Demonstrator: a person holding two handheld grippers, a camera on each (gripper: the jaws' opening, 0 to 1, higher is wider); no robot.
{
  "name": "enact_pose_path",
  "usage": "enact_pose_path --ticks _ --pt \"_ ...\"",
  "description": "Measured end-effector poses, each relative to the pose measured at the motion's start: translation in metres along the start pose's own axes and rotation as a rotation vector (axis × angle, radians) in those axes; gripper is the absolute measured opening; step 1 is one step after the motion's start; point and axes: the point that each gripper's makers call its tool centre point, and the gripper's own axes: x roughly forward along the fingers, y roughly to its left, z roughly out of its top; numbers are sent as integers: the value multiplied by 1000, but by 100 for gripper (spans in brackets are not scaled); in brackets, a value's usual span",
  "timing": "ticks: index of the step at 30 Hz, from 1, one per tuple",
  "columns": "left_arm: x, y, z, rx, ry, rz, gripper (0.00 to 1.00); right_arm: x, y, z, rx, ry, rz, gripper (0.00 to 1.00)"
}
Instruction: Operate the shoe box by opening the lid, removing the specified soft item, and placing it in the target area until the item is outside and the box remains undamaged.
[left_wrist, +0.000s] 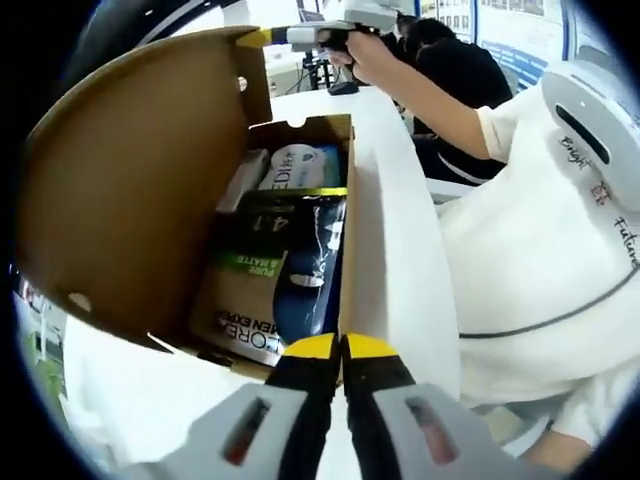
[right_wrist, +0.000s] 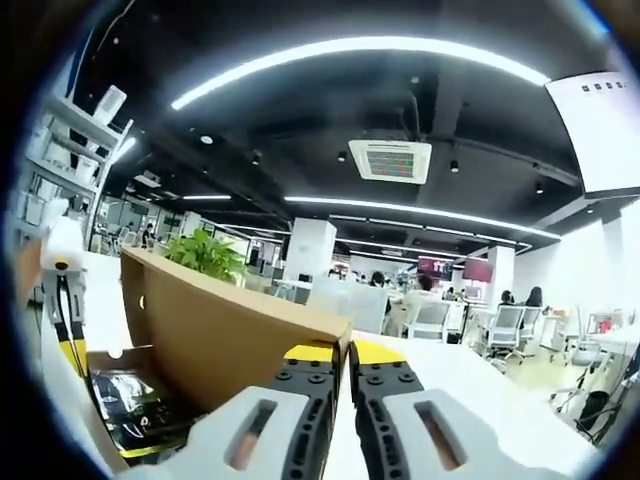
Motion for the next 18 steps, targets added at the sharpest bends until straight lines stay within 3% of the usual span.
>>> enact_pose_path --ticks 5,8,10,13,18 --pt "0 1 0 -24 -2 17 2 6 -2 -1 34 25 30 2" --pt "0 1 0 -27 -9 35 2 14 -3 -2 9 69 36 2" --pt "0 1 1 -34 -5 35 2 17 -4 -3 -43 118 31 2" --pt "0 1 0 -27 -1 29 2 22 -4 -4 -209 218 -21 2" --pt "-1 0 0 -26 -17 28 2 35 -6 -8 -94 269 20 2"
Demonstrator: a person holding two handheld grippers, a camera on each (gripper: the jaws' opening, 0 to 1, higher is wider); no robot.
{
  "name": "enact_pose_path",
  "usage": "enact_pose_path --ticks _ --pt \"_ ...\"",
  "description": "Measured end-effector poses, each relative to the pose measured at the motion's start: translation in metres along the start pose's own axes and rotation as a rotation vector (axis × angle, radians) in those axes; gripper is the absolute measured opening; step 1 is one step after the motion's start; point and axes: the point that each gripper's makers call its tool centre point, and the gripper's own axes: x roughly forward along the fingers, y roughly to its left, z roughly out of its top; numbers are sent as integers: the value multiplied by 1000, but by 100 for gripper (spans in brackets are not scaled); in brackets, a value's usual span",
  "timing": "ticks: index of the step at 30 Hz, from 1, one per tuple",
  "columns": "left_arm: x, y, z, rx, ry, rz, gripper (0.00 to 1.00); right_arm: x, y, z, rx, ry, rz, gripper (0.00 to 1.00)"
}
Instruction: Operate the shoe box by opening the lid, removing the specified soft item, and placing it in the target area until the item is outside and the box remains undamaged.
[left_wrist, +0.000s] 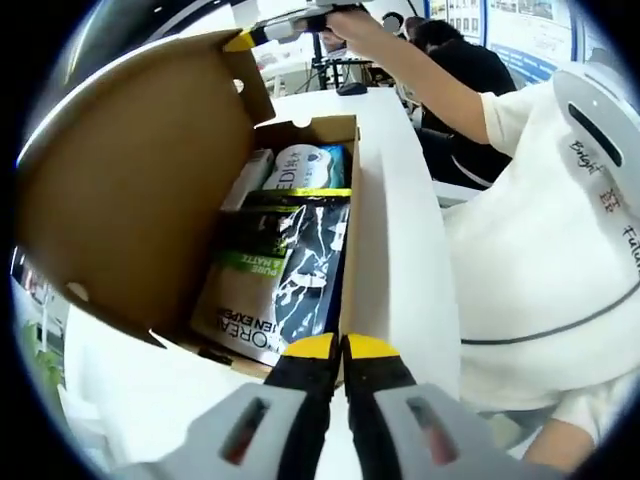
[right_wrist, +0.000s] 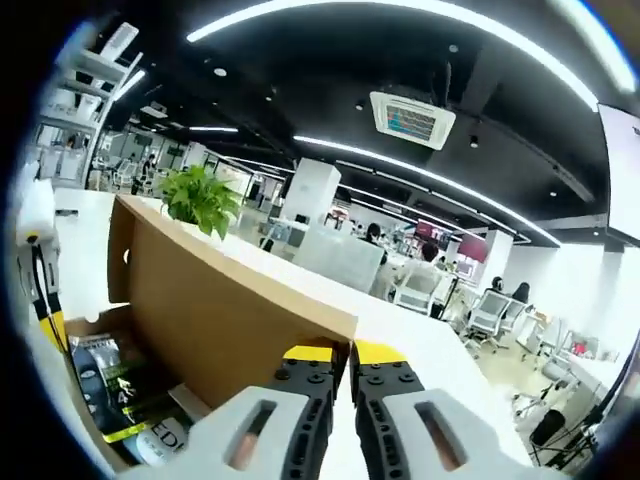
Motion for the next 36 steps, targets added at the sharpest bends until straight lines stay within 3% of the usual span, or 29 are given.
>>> enact_pose_path --ticks 3,5,12,17,21,26,36 --pt "0 0 0 -4 -5 3 2 2 -1 -1 75 10 45 2" --pt "0 1 0 -7 2 0 2 3 -3 0 80 11 53 2" --pt "3 1 0 -42 60 -4 2 14 -4 0 80 94 51 1" --pt "2 1 -1 -38 54 -1 2 19 -3 -2 46 112 12 1" --pt "2 1 0 -38 32 -1 2 22 -5 -2 70 136 59 1" --pt "5 0 0 -41 53 -1 2 29 -8 -4 108 153 106 1" --pt "6 -1 0 2 66 0 2 46 -8 -6 72 215 102 1"
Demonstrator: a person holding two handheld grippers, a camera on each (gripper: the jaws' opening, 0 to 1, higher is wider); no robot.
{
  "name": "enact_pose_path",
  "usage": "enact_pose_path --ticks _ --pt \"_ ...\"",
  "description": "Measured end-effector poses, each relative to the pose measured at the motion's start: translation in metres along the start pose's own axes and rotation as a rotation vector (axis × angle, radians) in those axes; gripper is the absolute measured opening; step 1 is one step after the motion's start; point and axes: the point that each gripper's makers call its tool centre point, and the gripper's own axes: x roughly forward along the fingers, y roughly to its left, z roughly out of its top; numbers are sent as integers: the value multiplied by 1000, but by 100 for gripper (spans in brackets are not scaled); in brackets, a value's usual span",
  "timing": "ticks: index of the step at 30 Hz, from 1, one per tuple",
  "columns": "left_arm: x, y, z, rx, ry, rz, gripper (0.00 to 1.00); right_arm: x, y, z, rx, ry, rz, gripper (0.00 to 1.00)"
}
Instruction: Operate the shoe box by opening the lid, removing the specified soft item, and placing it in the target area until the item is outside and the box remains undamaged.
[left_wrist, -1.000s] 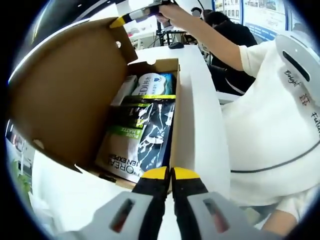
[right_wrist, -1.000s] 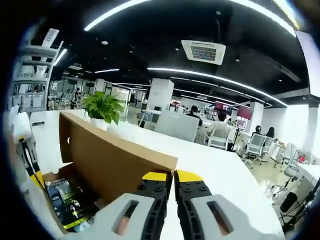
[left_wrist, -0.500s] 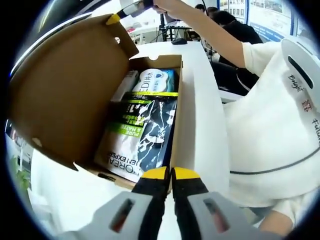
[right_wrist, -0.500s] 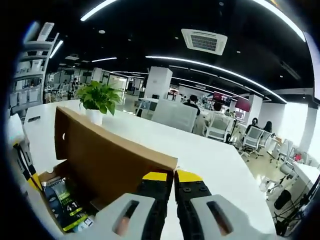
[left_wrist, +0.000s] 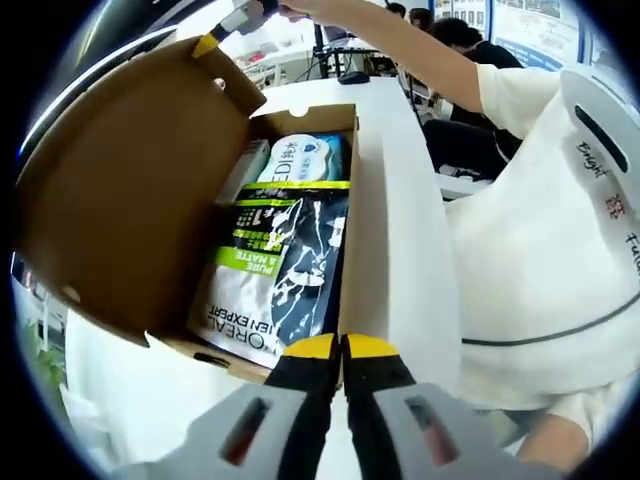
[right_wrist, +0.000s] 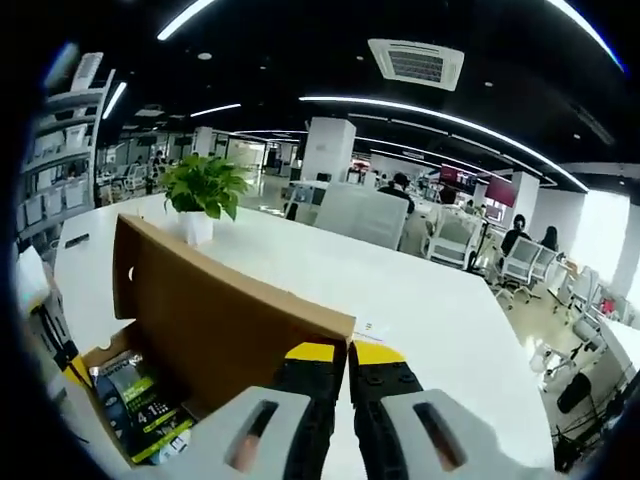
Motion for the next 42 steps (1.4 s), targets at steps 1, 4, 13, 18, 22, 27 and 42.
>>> enact_pose_path --ticks 1,4,13,18,22,27,42 --pt "0 1 0 -10 -1 0 2 3 -1 0 -3 9 2 1" --pt "0 1 0 -11 -4 -3 2 10 -2 0 -14 23 0 1" --pt "0 0 0 12 14 0 2 28 -6 -5 10 104 16 0" --pt "0 0 -1 8 17 -5 2 35 -6 -8 -31 128 6 1" --pt "0 0 -1 8 17 -5 2 40 -7 -9 -55 145 -5 1" --pt "0 1 -1 7 23 -9 2 45 -8 -11 -21 177 23 1" --pt "2 0 -1 8 36 -11 2 73 -14 -23 170 284 88 0"
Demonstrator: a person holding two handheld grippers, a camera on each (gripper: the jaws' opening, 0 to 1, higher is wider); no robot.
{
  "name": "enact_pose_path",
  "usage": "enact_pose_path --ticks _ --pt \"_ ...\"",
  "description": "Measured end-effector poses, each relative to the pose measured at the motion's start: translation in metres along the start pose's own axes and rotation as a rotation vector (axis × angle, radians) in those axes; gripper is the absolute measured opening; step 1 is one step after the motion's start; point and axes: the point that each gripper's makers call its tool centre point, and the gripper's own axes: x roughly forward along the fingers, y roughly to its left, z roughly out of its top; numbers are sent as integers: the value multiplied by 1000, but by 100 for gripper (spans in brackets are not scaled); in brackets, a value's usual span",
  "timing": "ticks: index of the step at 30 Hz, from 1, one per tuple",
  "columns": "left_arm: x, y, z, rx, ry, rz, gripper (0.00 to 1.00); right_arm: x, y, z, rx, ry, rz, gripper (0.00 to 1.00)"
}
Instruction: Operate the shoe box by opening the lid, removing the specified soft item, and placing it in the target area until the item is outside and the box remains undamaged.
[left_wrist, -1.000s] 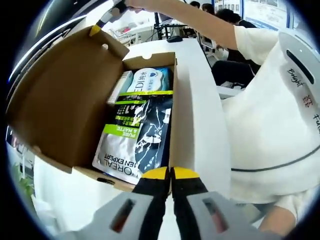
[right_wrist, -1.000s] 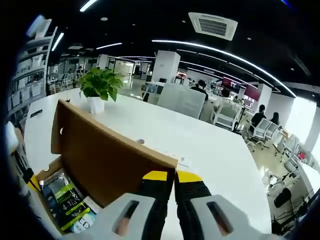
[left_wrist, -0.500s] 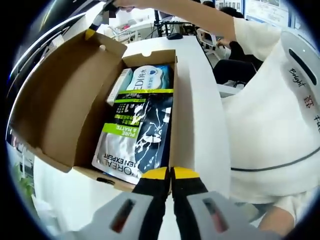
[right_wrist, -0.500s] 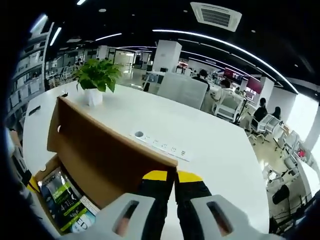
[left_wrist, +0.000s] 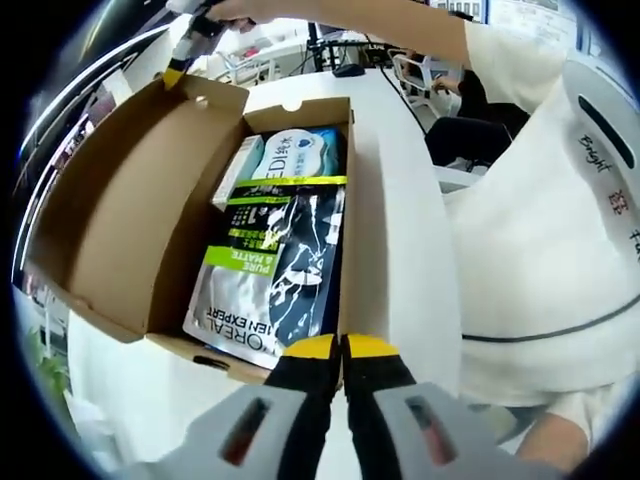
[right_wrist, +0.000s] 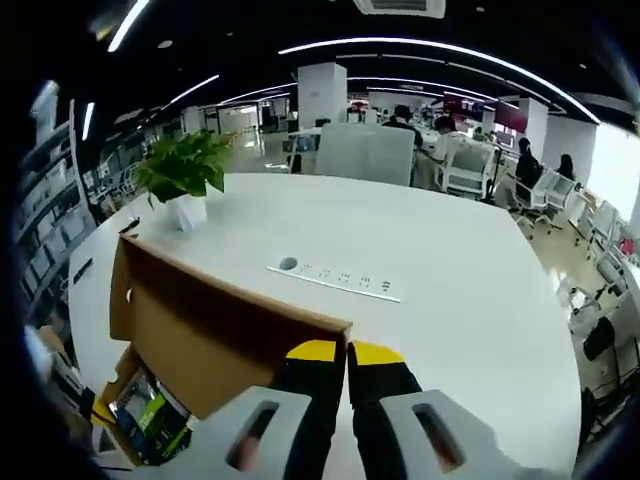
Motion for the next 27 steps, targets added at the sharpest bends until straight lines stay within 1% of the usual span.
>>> enact_pose_path --ticks 3,4,6,7,10,14,18,22,27 --pt "0 0 0 -5 -1 2 2 4 0 -4 -38 37 -31 0" --pt "0 0 0 -2 -1 5 2 6 -1 -5 -65 51 -49 0" --pt "0 0 0 -7 2 6 2 9 -1 -5 -91 61 -64 0" --pt "0 0 0 -2 4 8 2 8 2 -7 -88 62 -66 0" --pt "1 0 0 6 10 11 2 12 2 -10 -89 70 -77 0" --pt "1 0 0 8 9 14 2 22 -2 -8 -73 81 -82 0" --pt "1 0 0 8 8 16 2 24 -2 -13 -71 100 -80 0" --pt "1 0 0 10 9 13 2 31 -4 -14 -62 117 -72 0" --pt "2 0 -1 6 13 13 2 37 -3 -17 -76 133 -80 0"
